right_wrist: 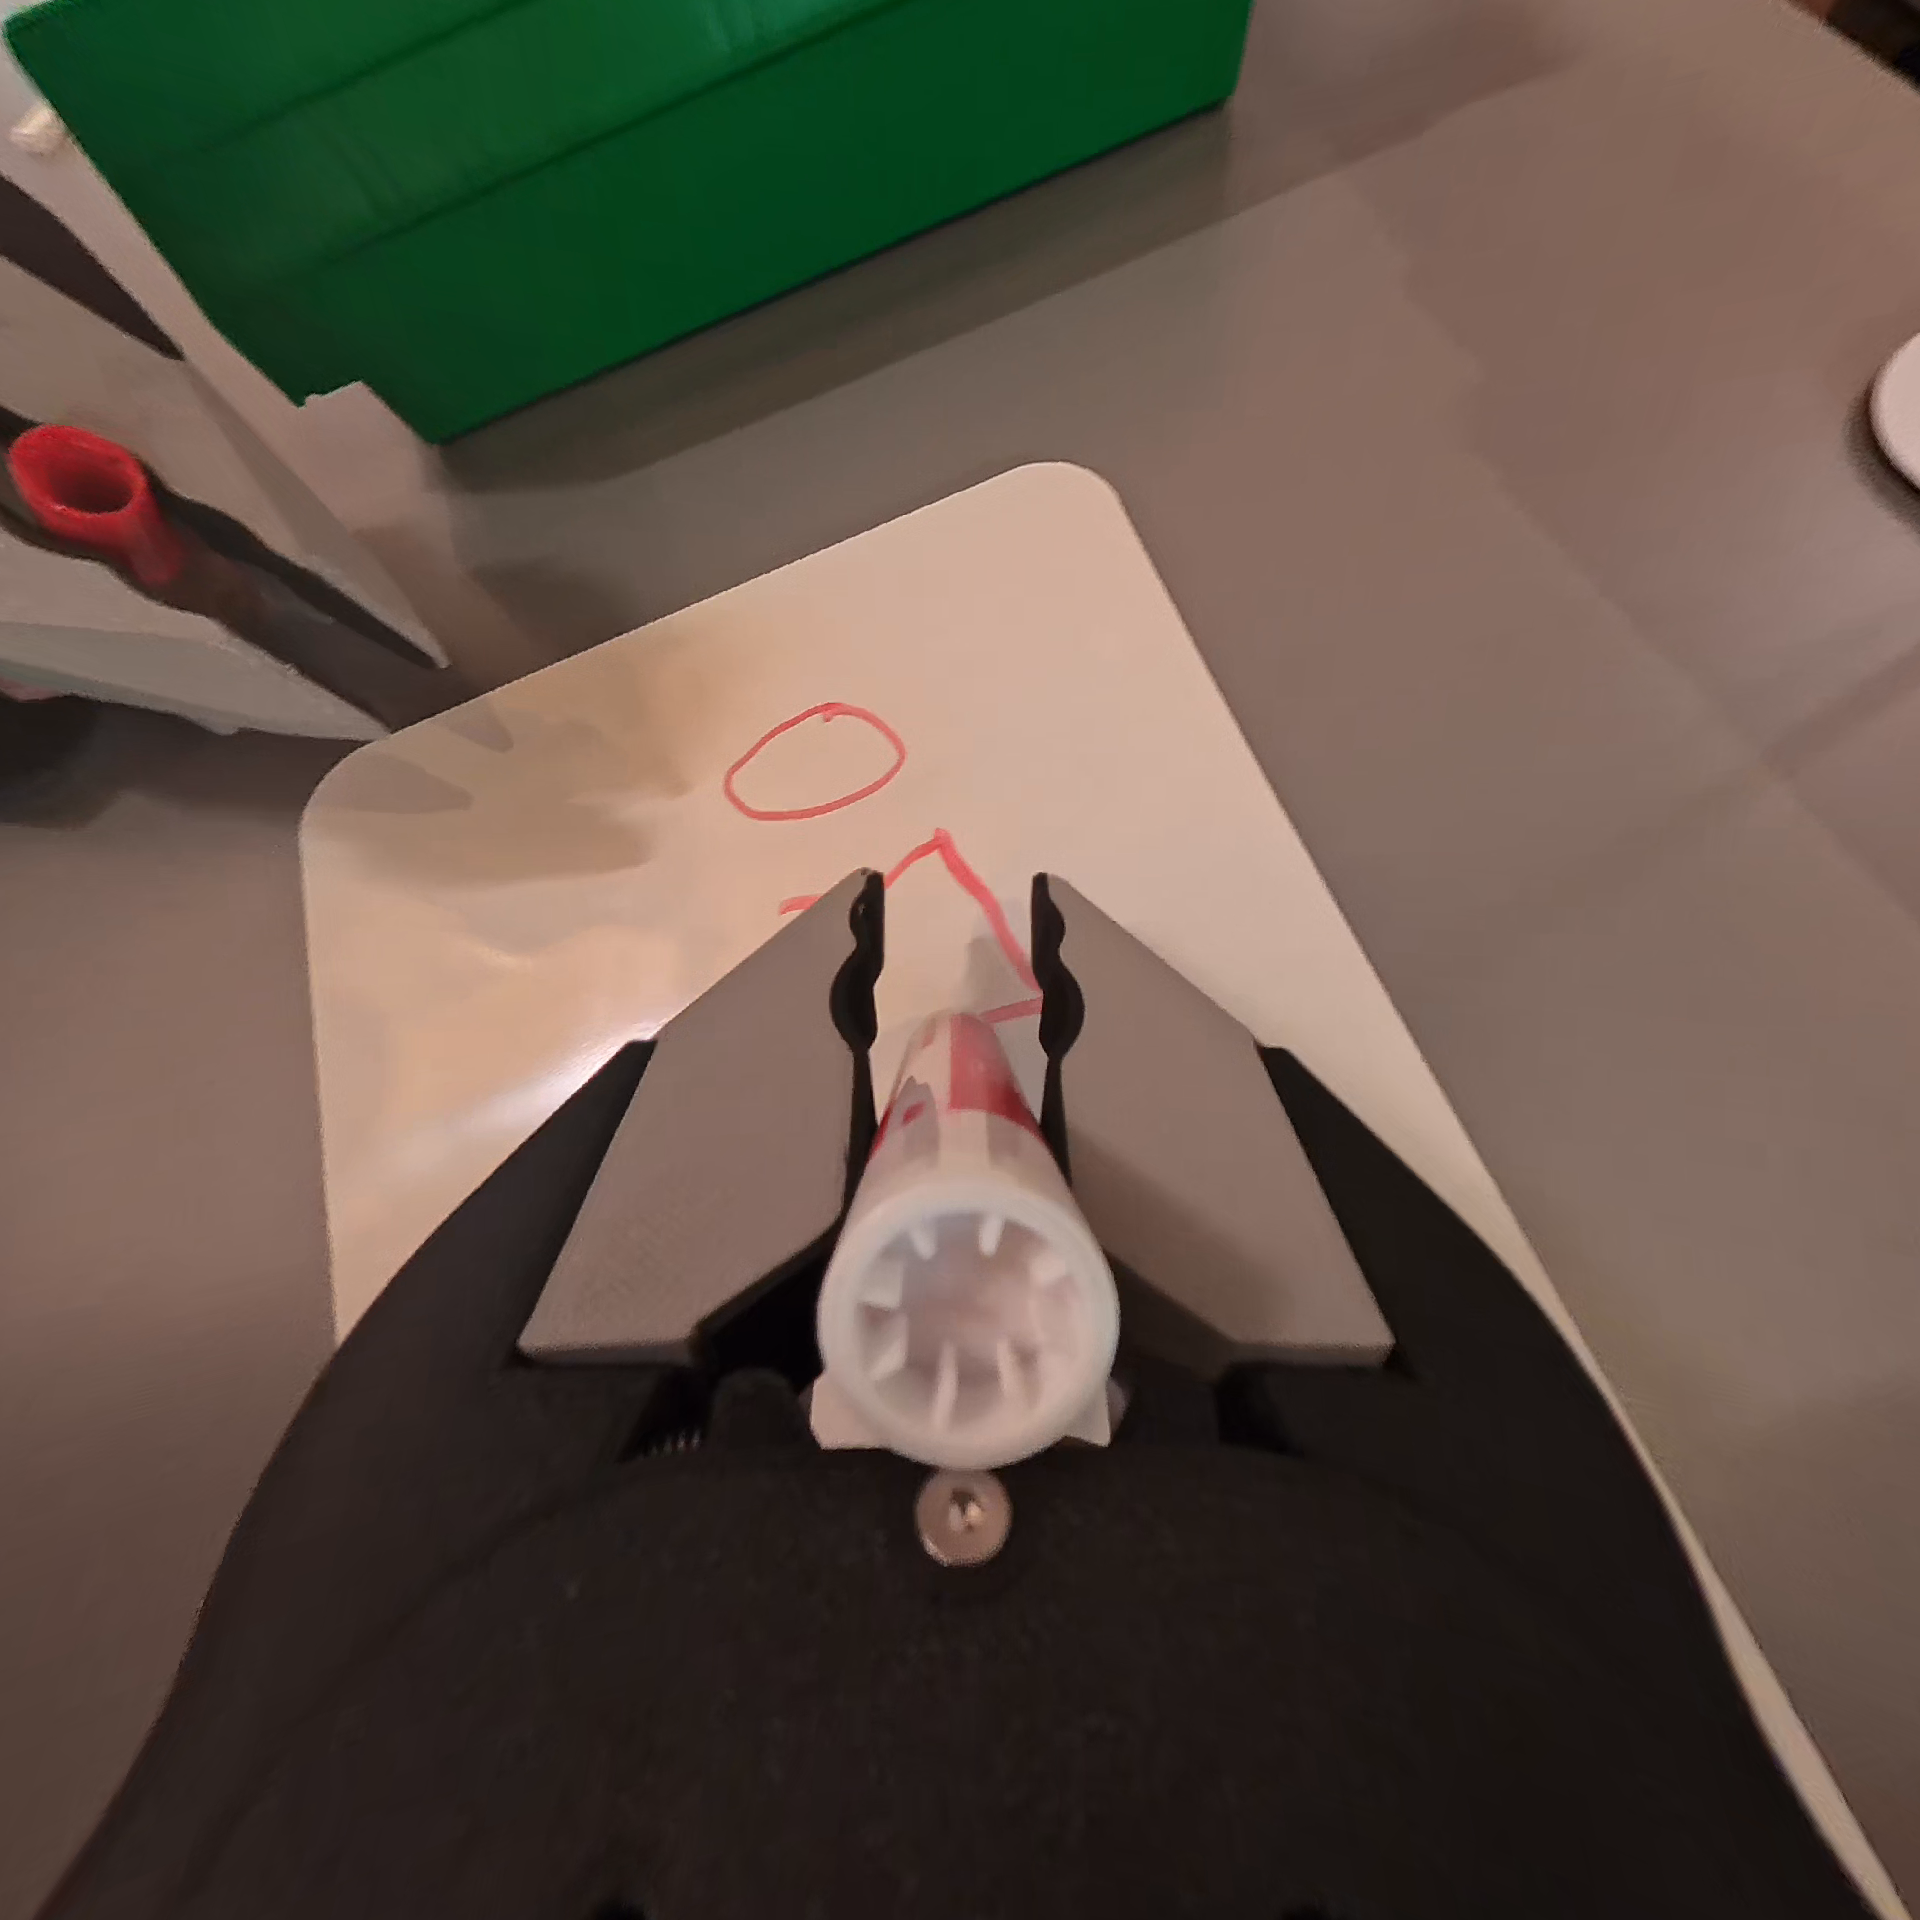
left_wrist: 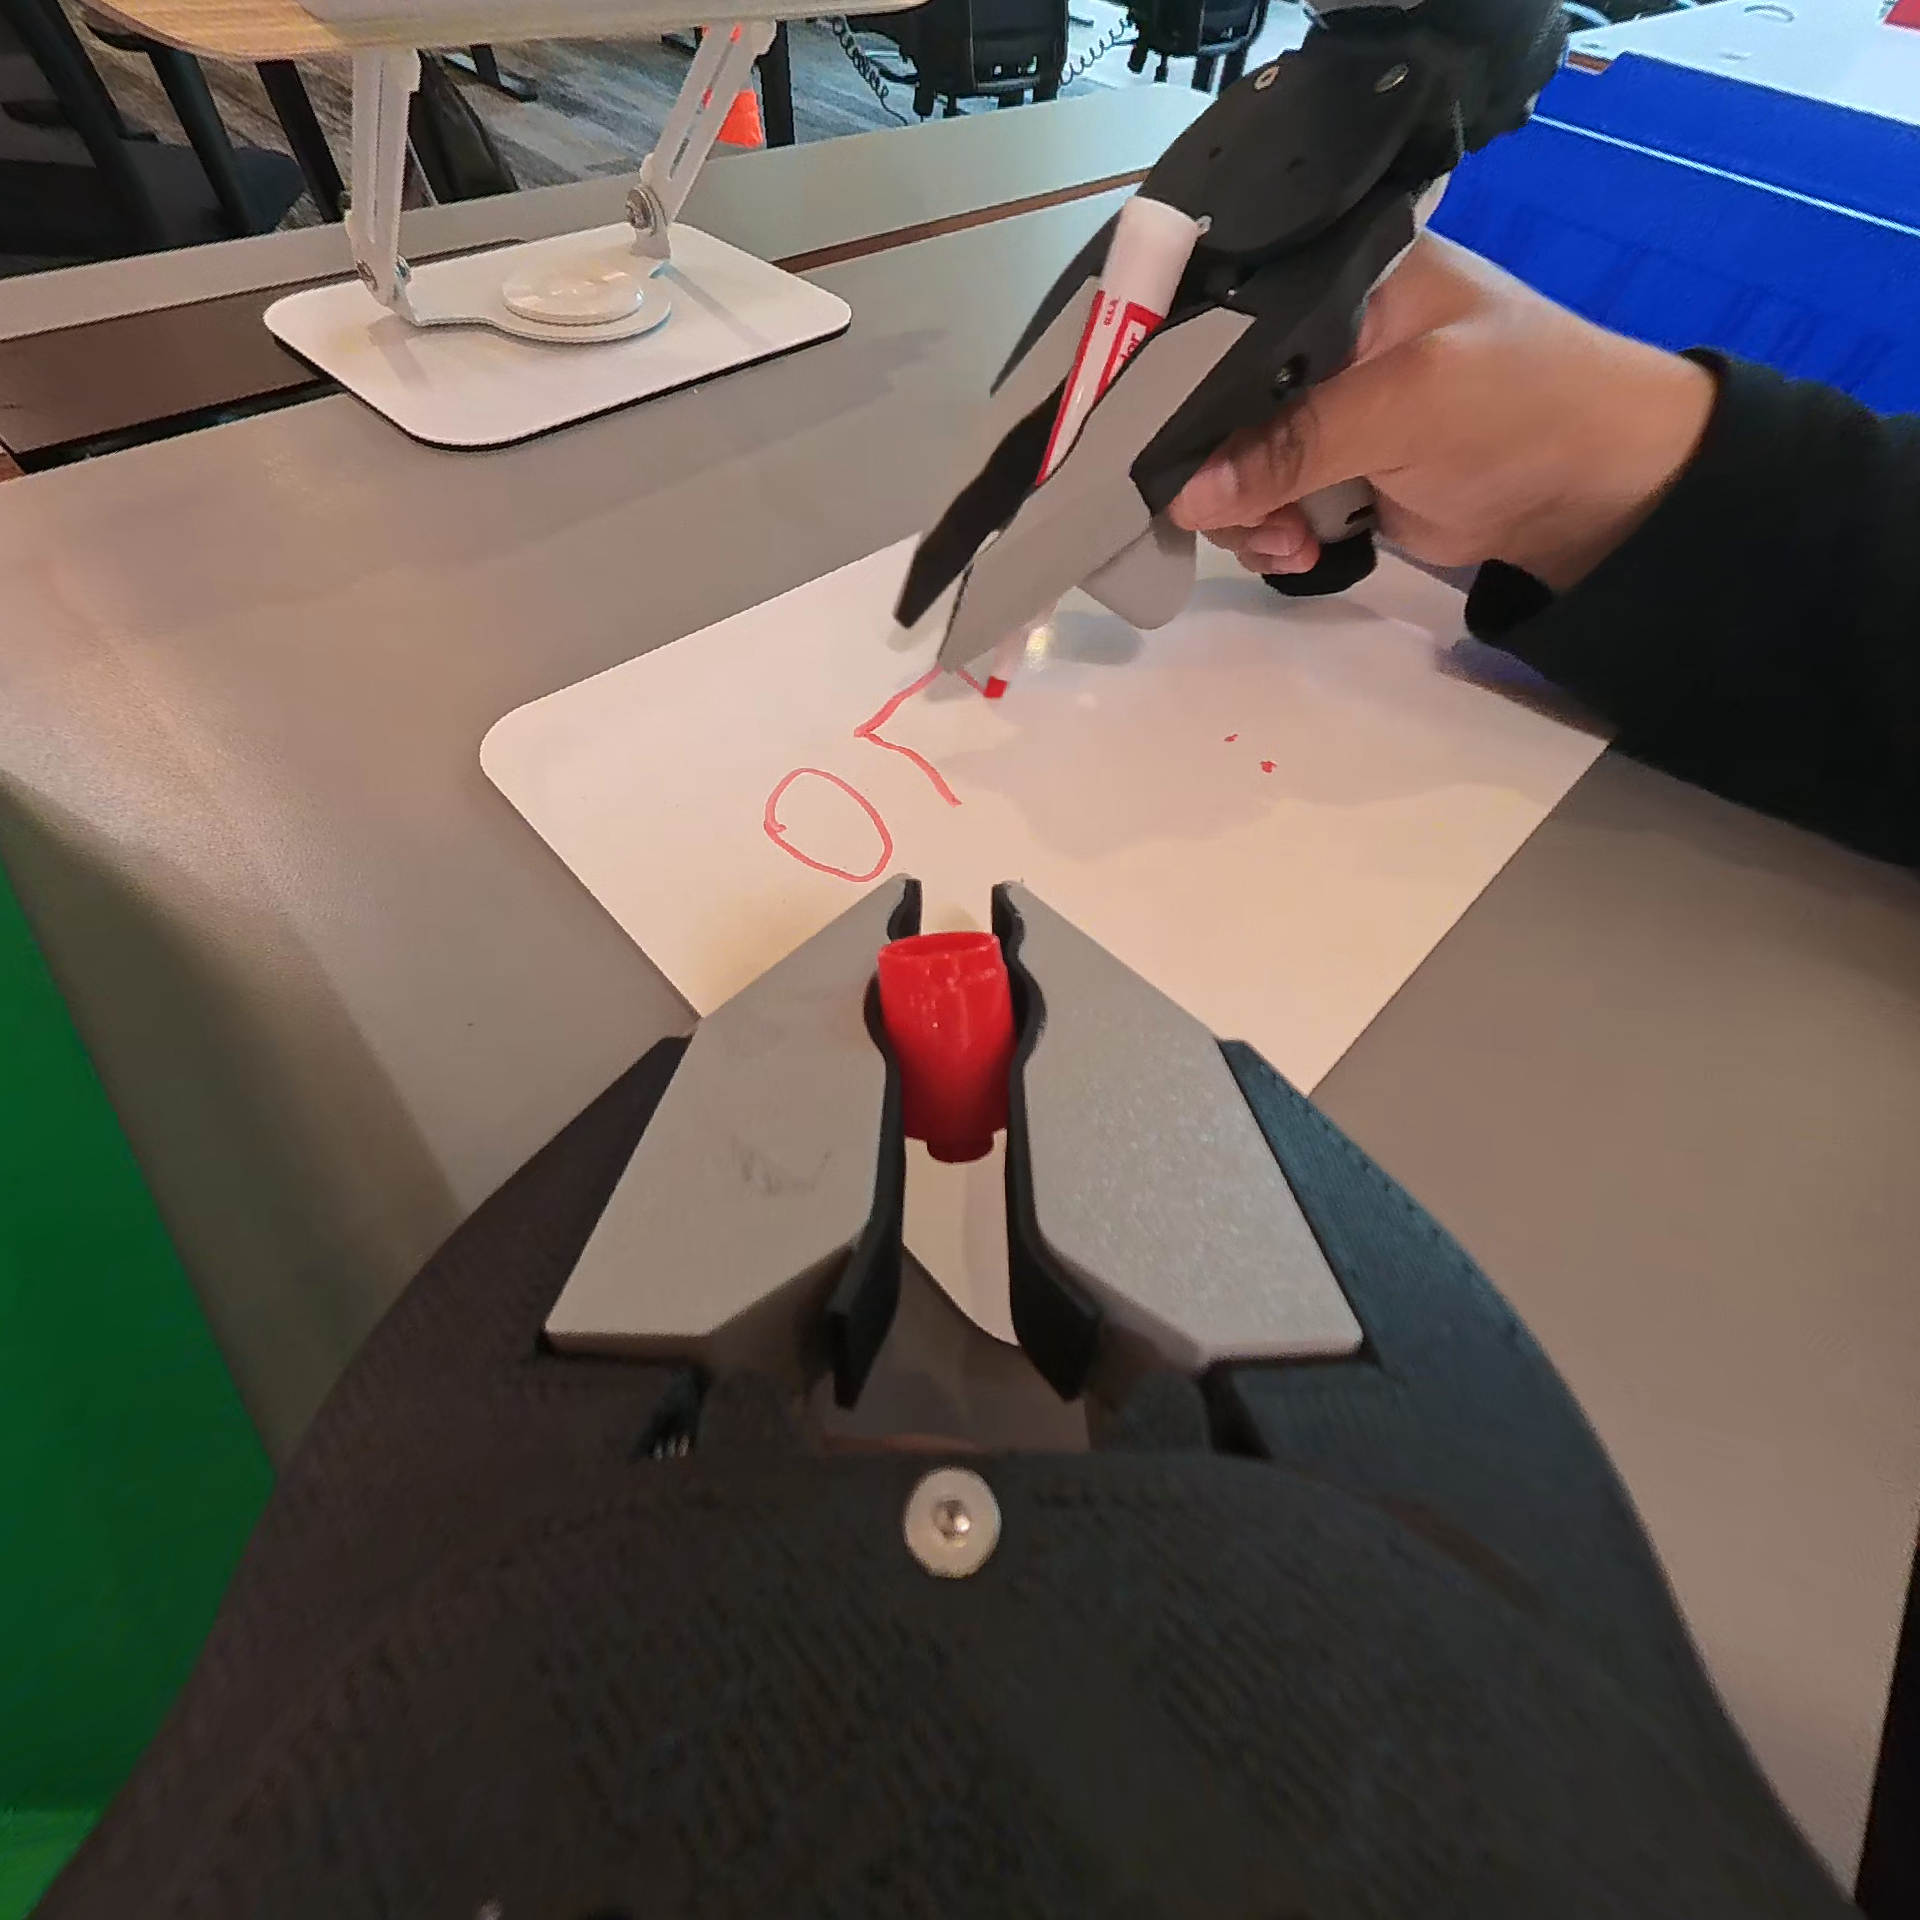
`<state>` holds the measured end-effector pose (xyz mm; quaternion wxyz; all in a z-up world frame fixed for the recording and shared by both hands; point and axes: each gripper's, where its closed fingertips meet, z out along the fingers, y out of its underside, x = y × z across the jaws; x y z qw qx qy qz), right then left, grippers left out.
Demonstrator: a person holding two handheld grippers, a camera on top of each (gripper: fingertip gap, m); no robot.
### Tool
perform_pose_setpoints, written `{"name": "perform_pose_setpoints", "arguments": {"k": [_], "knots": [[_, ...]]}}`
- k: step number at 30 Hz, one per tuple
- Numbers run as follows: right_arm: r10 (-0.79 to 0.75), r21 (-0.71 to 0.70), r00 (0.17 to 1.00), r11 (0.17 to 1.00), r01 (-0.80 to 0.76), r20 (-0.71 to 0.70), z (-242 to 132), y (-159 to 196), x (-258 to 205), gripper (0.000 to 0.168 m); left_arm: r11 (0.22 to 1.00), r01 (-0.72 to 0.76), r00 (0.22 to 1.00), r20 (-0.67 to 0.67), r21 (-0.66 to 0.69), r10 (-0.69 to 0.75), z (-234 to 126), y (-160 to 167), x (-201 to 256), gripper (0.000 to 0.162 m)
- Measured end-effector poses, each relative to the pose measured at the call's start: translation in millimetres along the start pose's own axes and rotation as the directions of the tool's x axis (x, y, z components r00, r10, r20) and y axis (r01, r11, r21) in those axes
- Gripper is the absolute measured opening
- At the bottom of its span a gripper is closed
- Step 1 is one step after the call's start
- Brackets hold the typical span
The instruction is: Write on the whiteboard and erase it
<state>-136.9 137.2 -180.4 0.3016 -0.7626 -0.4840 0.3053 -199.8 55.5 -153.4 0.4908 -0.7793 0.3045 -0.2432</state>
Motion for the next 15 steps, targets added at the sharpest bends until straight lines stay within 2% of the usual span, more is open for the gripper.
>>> {"name": "perform_pose_setpoints", "arguments": {"k": [7, 15], "knots": [[-0.008, -0.063, 0.995, 0.998, 0.014, 0.097, -2, 10, -26, 0.027, 1.000, -0.002, 1.000, 0.001, -0.001, 0.002, 0, 0, 0, 0.011], [-0.024, -0.038, 0.997, 0.999, 0.027, 0.077, 7, 2, -31, 0.027, 1.000, -0.004, 1.000, 0.004, -0.006, 0.004, 1, 1, 0, 0.011]]}}
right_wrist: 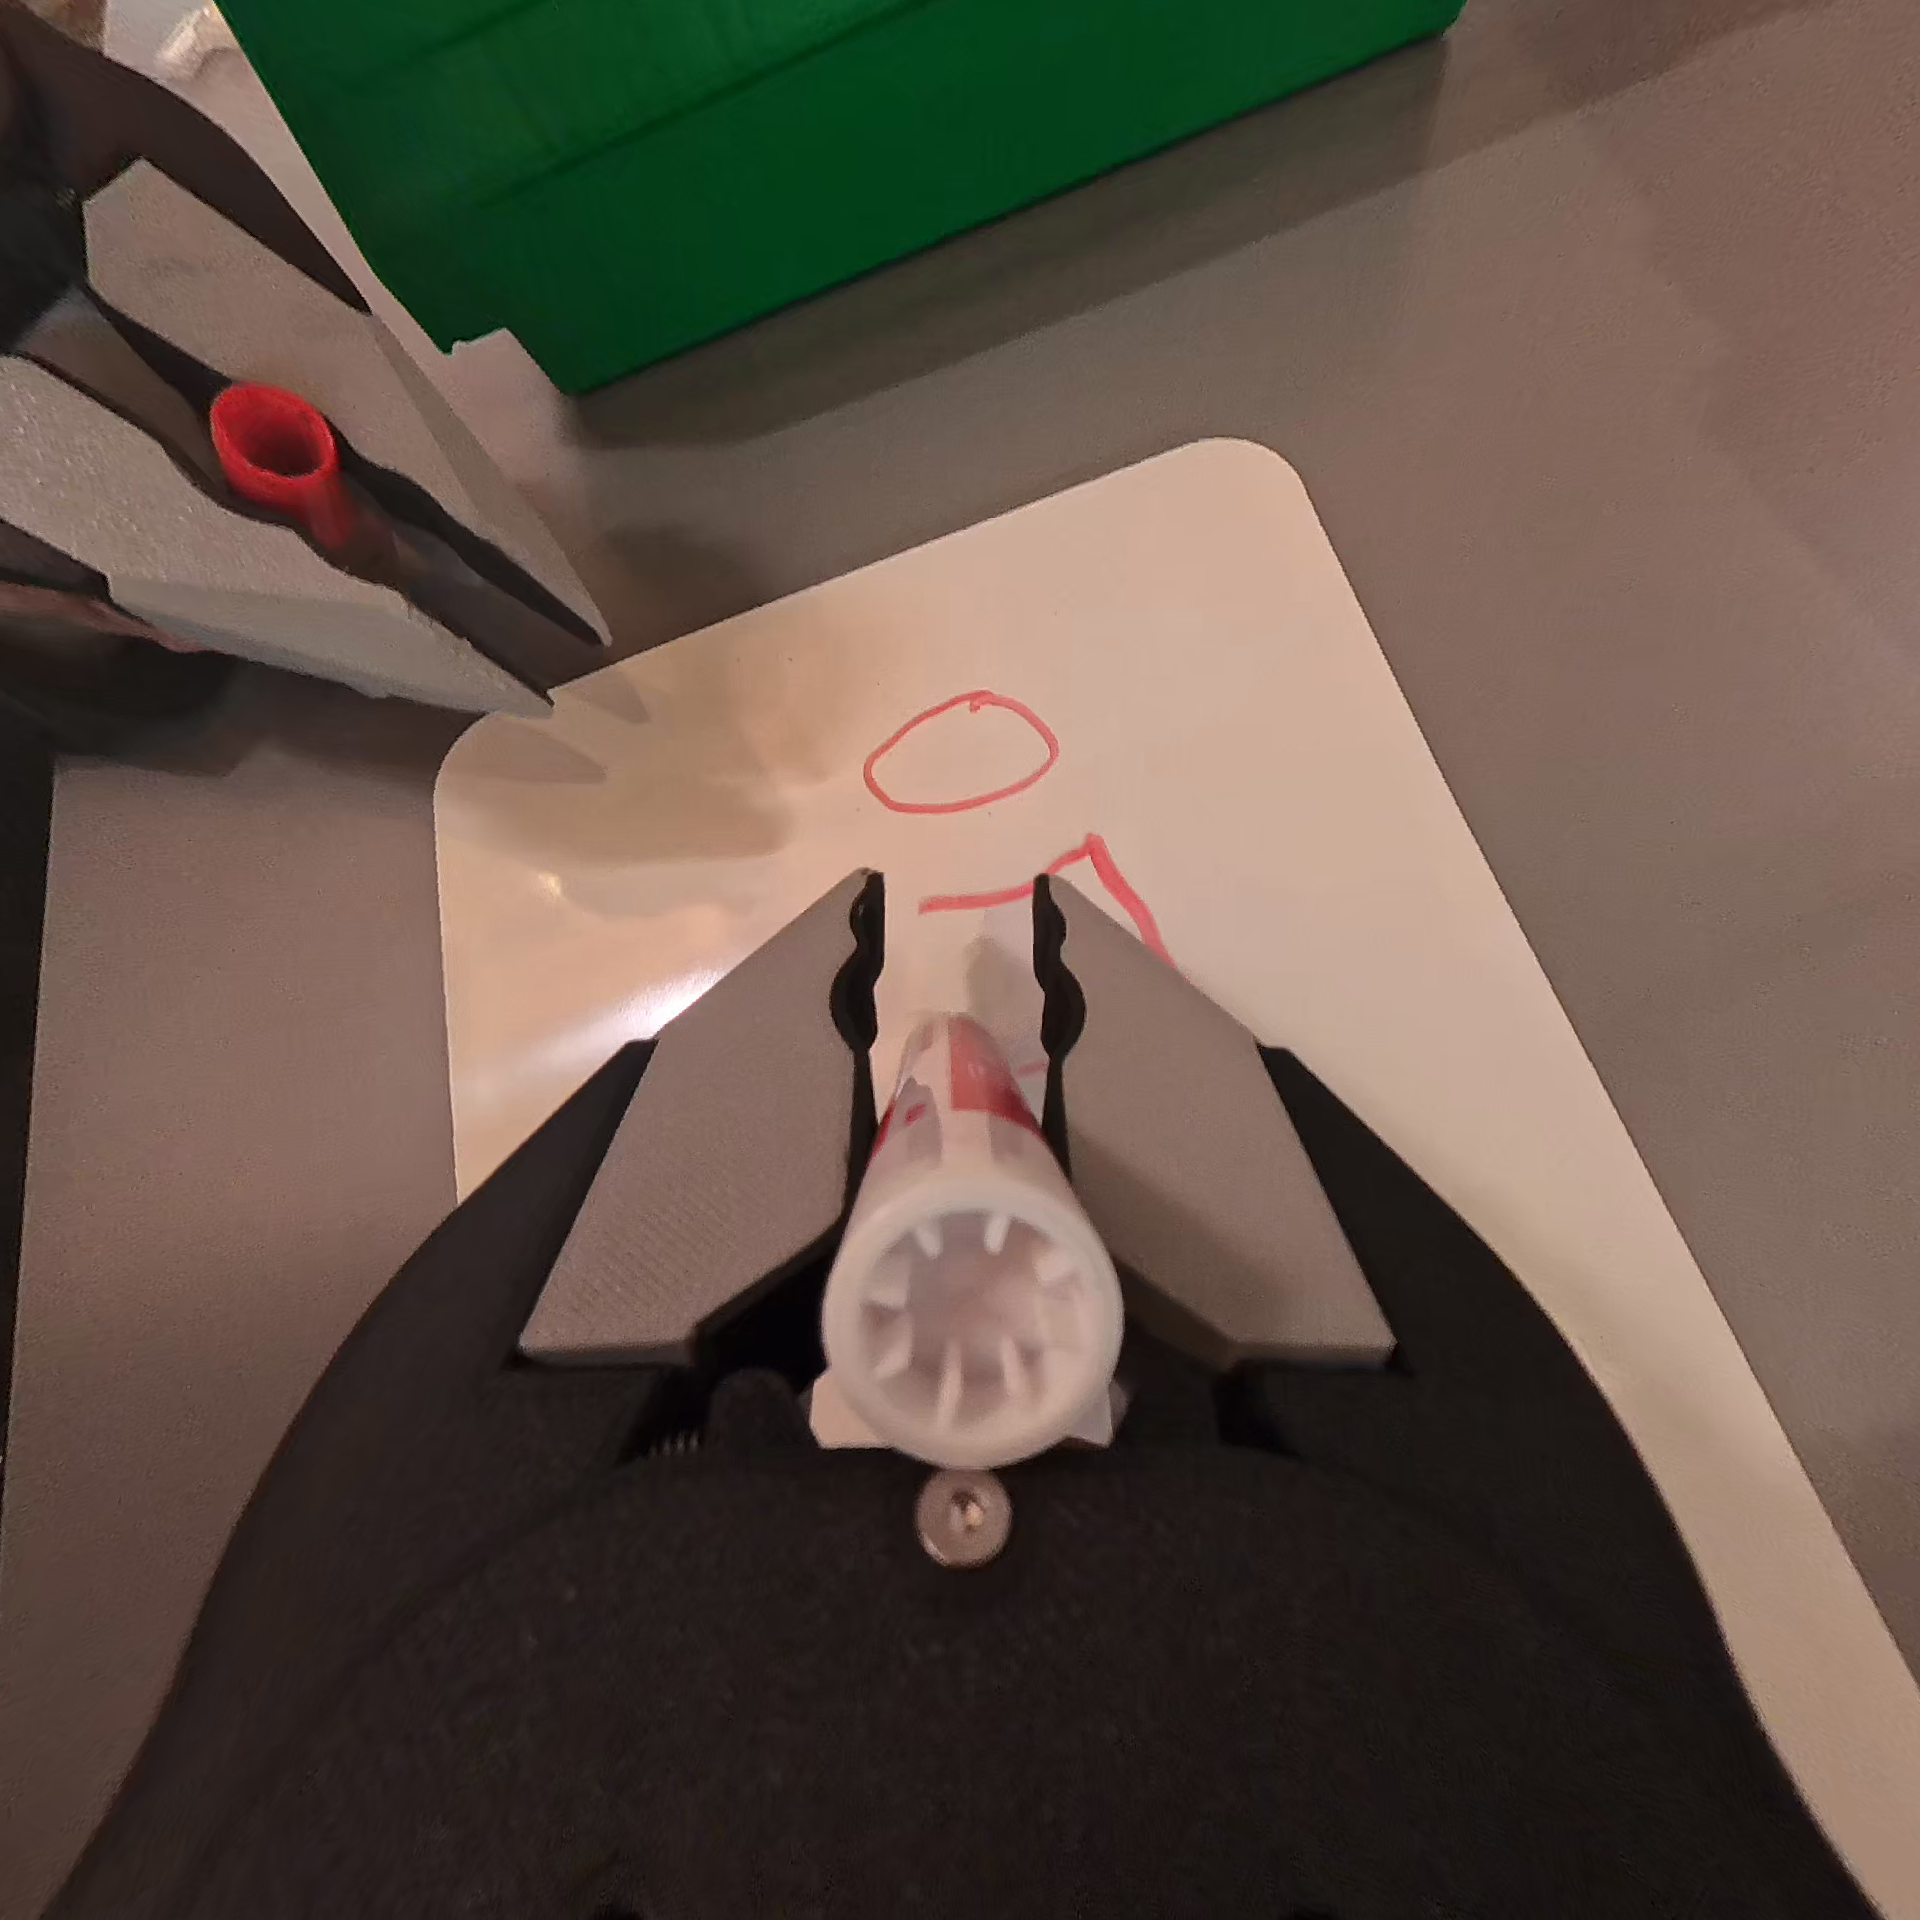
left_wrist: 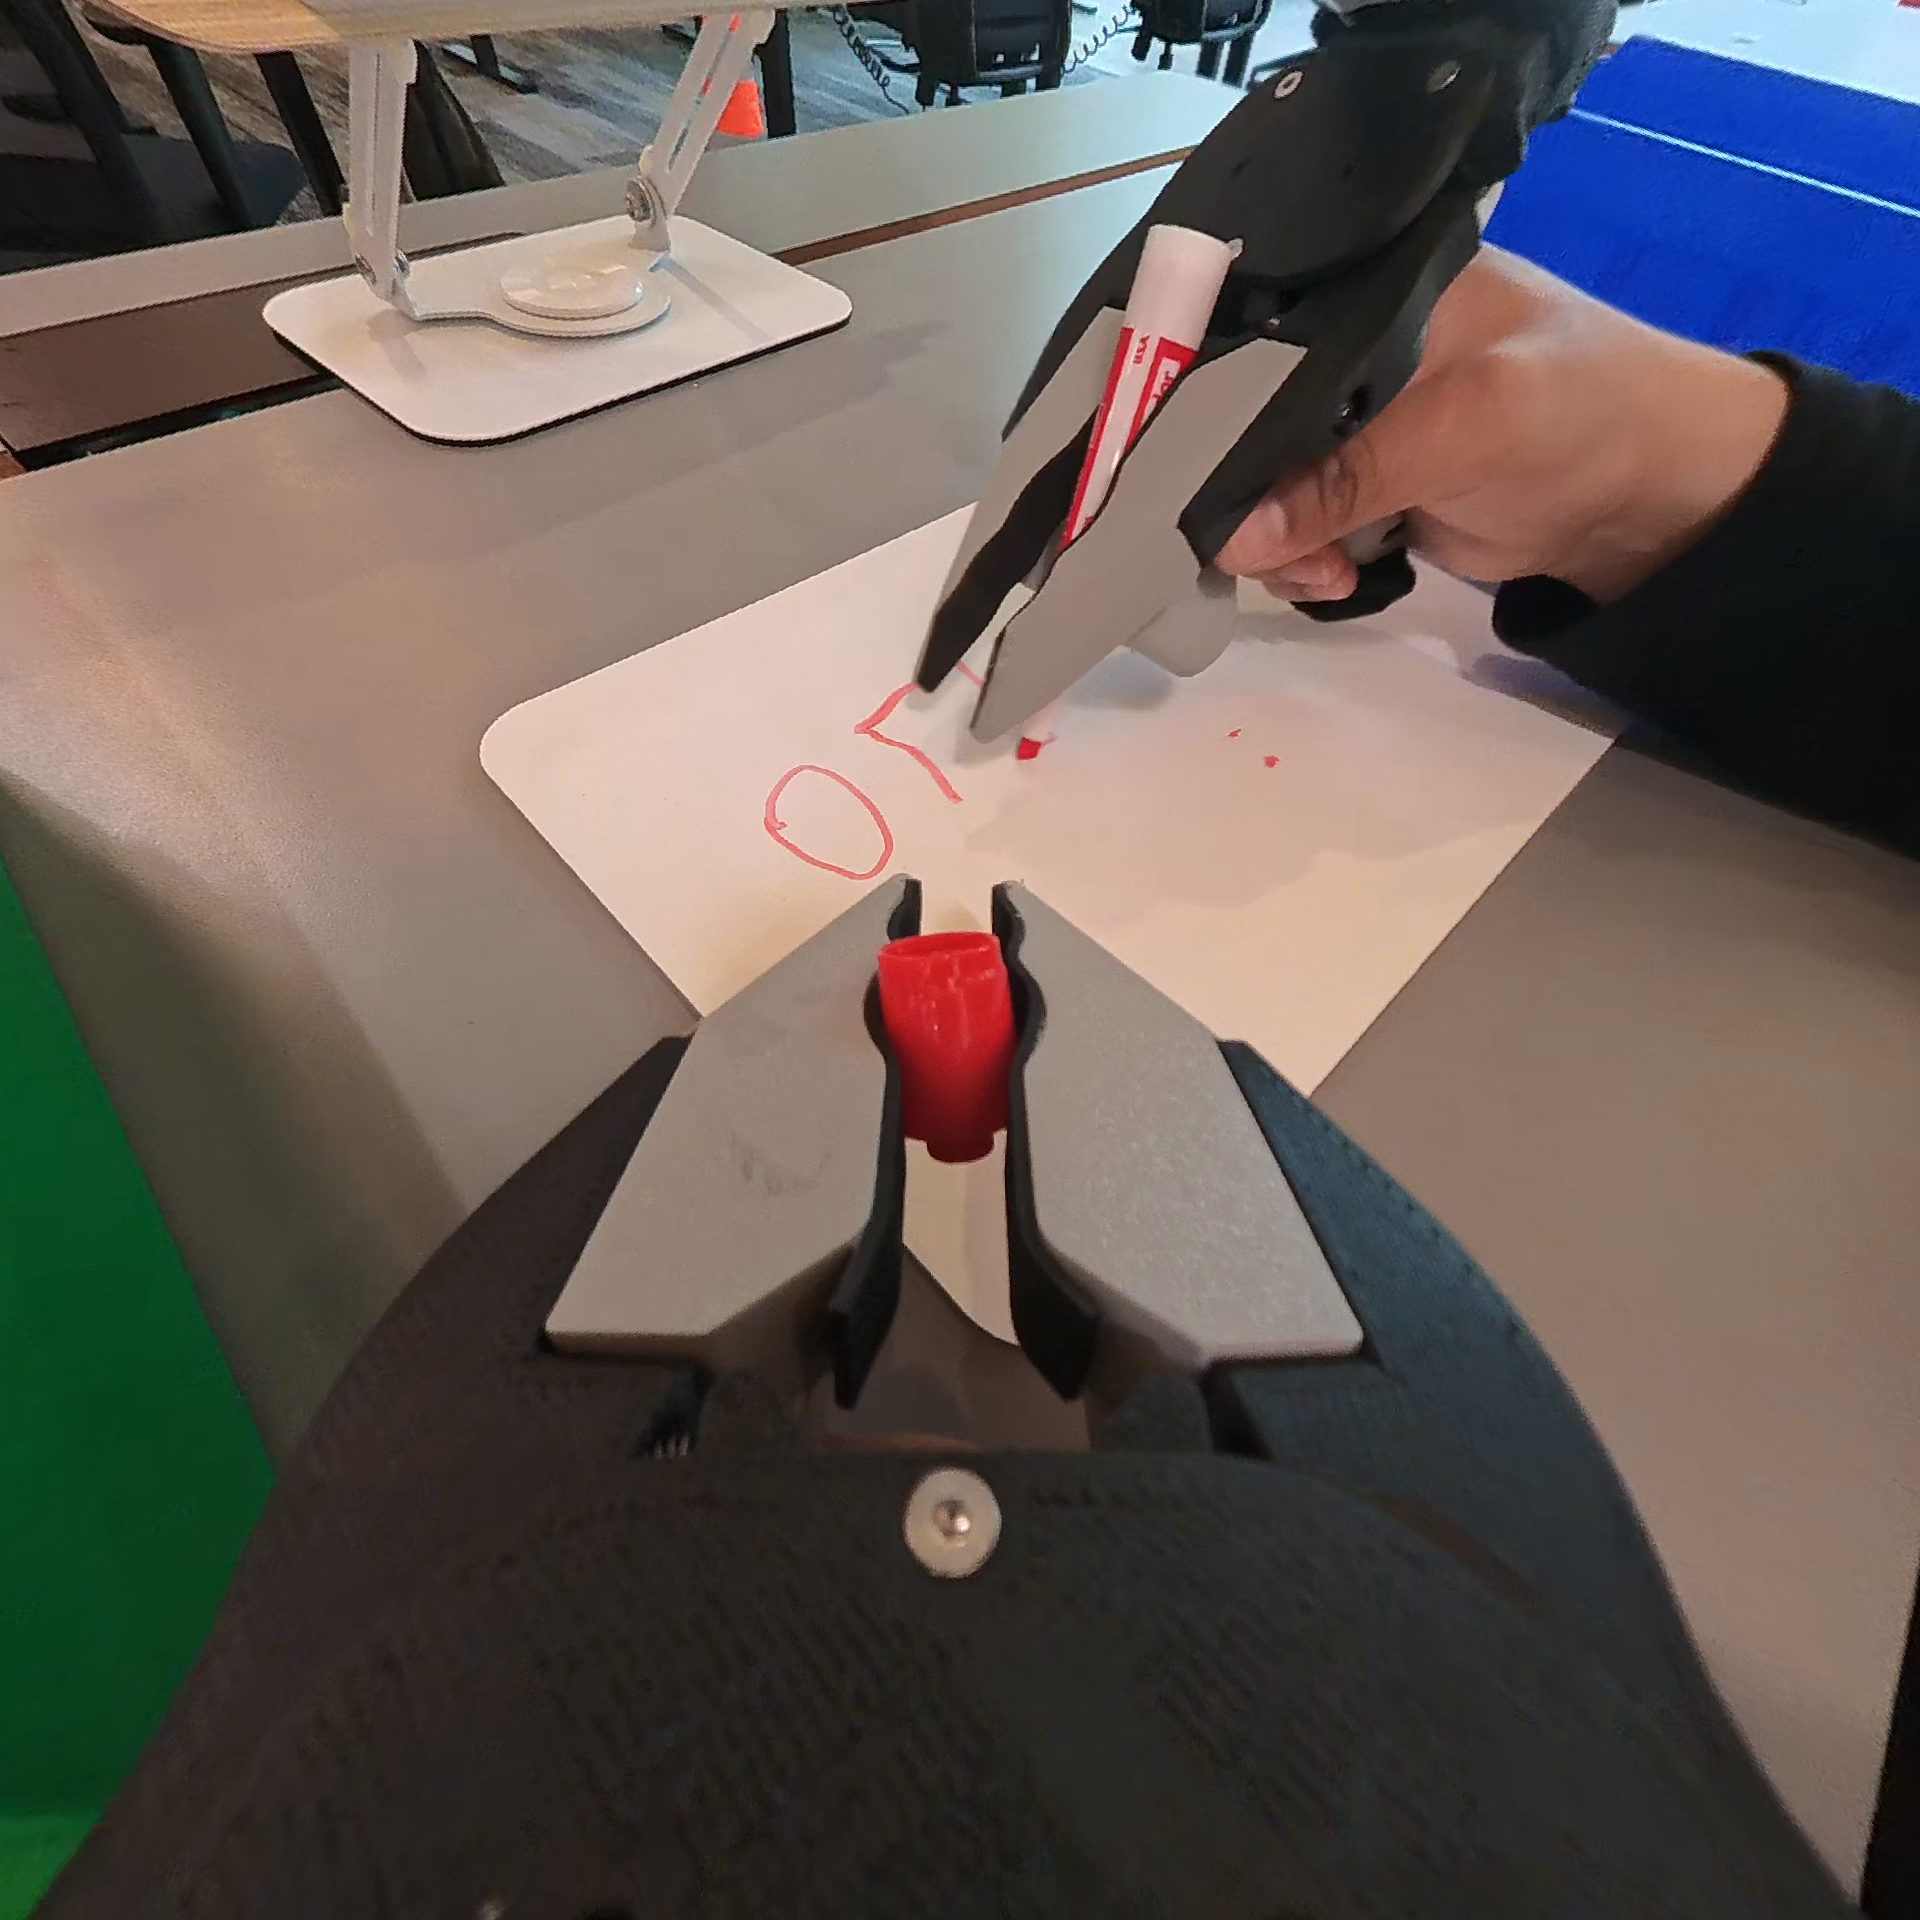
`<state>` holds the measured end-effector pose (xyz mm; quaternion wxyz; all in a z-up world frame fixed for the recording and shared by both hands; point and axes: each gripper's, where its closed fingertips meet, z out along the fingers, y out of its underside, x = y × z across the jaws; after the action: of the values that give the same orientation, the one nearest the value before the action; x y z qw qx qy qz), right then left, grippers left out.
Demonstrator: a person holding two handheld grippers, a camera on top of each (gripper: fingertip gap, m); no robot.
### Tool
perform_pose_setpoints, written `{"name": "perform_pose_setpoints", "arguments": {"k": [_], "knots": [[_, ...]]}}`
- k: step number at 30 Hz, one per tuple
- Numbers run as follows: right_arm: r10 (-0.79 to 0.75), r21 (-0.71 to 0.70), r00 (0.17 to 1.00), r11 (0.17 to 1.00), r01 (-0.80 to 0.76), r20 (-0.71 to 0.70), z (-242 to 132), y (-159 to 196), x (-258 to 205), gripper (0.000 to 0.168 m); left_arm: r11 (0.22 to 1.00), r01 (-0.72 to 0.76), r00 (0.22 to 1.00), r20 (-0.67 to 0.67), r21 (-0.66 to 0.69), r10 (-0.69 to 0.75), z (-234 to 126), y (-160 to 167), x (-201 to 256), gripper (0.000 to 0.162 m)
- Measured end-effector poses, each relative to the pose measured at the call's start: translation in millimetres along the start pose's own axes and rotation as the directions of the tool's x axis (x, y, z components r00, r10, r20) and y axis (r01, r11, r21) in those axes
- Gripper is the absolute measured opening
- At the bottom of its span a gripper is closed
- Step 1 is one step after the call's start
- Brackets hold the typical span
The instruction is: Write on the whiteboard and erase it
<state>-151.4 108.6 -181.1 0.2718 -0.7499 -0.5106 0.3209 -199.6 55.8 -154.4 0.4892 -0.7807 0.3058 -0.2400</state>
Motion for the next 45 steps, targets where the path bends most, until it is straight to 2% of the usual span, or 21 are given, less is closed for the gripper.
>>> {"name": "perform_pose_setpoints", "arguments": {"k": [9, 19, 21, 28, 38, 45], "knots": [[-0.063, 0.039, 0.998, 0.997, 0.064, -0.033, 23, -20, -8, 0.027, 1.000, -0.001, 1.000, 0.003, -0.003, 0.001, 0, 0, 0, 0.011], [0.050, 0.120, 0.995, 0.992, -0.039, -0.088, -25, -7, 27, 0.027, 1.000, -0.005, 1.000, -0.003, -0.001, 0.005, 0, 0, 1, 0.011], [0.068, 0.138, 0.995, 0.989, -0.058, -0.071, -26, -8, 27, 0.027, 1.000, -0.004, 1.000, -0.002, 0.000, 0.004, 0, 0, 1, 0.011], [0.023, 0.056, 0.993, 0.998, -0.017, -0.113, -13, 2, 27, 0.027, 1.000, -0.004, 1.000, -0.001, -0.001, 0.004, 0, 0, 0, 0.011], [0.102, 0.039, 0.987, 0.994, -0.098, -0.123, -37, 22, 40, 0.027, 1.000, -0.006, 1.000, -0.001, -0.002, 0.006, 0, 0, 1, 0.011], [0.098, 0.062, 0.986, 0.994, -0.091, -0.134, -36, 16, 38, 0.027, 1.000, -0.005, 1.000, 0.002, -0.003, 0.005, 0, 0, 0, 0.011]]}}
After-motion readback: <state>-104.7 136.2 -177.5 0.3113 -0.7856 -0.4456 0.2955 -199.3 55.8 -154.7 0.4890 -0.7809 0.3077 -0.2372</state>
